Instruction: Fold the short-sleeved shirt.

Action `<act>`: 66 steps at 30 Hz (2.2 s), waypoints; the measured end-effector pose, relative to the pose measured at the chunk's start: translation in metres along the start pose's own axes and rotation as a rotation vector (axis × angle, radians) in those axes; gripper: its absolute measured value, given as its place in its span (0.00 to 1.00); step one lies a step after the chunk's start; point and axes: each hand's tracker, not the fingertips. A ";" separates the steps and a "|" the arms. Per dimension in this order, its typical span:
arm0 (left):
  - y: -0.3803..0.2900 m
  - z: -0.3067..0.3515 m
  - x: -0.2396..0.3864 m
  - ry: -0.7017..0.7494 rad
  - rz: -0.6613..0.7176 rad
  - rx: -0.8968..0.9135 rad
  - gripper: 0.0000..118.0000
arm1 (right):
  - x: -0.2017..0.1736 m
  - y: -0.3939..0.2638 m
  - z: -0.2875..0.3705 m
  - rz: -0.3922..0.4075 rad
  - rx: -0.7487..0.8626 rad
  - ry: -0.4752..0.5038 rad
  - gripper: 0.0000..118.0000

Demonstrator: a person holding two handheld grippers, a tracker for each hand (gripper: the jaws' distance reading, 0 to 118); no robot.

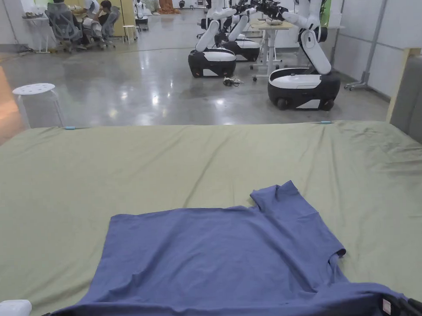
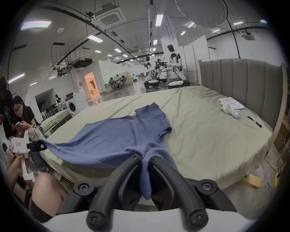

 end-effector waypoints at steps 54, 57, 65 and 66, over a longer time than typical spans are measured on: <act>0.012 -0.009 0.006 0.049 -0.069 0.147 0.01 | -0.033 0.014 0.072 0.078 0.412 -0.157 0.01; 0.025 -0.060 -0.006 0.064 -0.020 0.049 0.52 | -0.037 0.018 0.069 0.077 0.410 -0.158 0.01; 0.027 -0.165 -0.014 0.106 -0.056 -0.259 0.94 | -0.035 0.024 0.060 0.035 0.389 -0.150 0.01; 0.025 -0.173 -0.013 0.093 -0.059 -0.249 0.94 | -0.033 0.025 0.061 0.021 0.390 -0.146 0.01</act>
